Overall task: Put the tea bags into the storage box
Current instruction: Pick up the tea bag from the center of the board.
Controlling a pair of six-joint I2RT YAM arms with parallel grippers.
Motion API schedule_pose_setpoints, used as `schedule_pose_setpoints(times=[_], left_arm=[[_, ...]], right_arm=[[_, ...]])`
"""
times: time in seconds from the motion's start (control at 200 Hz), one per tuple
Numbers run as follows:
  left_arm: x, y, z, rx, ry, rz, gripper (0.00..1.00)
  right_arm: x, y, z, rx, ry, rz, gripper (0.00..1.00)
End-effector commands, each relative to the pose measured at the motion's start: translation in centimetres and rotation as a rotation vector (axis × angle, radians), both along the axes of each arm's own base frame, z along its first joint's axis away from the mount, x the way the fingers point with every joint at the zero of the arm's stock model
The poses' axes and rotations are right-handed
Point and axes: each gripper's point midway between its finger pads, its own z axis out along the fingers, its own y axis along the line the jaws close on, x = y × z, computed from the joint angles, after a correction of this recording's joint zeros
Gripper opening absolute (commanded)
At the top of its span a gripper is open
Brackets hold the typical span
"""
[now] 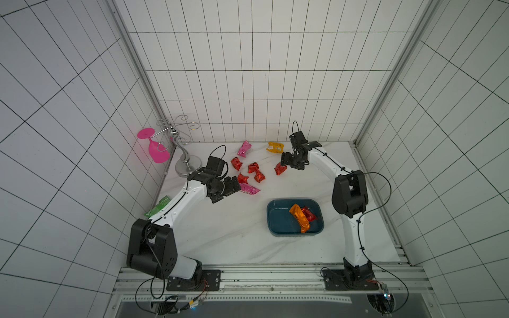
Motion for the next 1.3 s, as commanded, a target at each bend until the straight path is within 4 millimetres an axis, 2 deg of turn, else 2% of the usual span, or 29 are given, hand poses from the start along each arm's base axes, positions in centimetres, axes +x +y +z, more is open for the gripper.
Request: schedule_pose_setpoints(times=[0.0,0.22,0.36,0.47,0.565,0.68,0.775,0.855,0.984,1.074,1.159,1.294], left_arm=[[-0.9,0.6,0.0,0.022,0.007,-0.035,0.97],[-0.9,1.9,0.0,0.03,0.003,-0.007,0.97],[-1.2,2.5,-0.5,0.028,0.011,0.011,0.97],[-1.7,2.9,-0.7,0.027,0.016,0.022,0.97],[-1.9,3.2,-0.8,0.027,0.017,0.024,0.97],[-1.8,3.7,-0.6,0.038,0.015,0.025,0.97],[-1.6,3.9,-0.5,0.033,0.01,0.038,0.97],[-1.5,3.6,-0.5,0.015,0.011,0.049,0.97],[-1.4,2.8,-0.7,-0.037,0.033,0.059,0.97],[-1.3,2.2,-0.9,-0.071,0.046,0.051,0.97],[-1.2,1.5,-1.0,-0.104,0.061,0.038,0.97],[-0.9,0.2,-0.9,-0.145,0.086,0.028,0.97]], right_arm=[[1.8,1.2,0.3,0.068,-0.002,-0.016,0.8],[3.6,2.0,-1.7,0.101,0.017,-0.023,0.78],[3.5,2.2,-2.8,0.105,0.04,-0.033,0.73],[3.2,2.4,-3.8,0.116,0.071,-0.041,0.61],[2.8,2.4,-4.0,0.125,0.089,-0.043,0.41],[3.1,2.7,-3.1,0.147,0.057,-0.045,0.22],[3.0,2.7,-1.7,0.162,0.043,-0.038,0.21],[2.5,2.4,0.2,0.169,0.019,-0.023,0.2],[0.3,1.8,3.7,0.177,-0.013,0.013,0.19],[-2.3,1.3,5.9,0.178,-0.023,0.047,0.19],[-5.6,0.9,7.5,0.162,-0.032,0.089,0.19],[-11.7,-0.2,8.6,0.091,-0.036,0.155,0.2]])
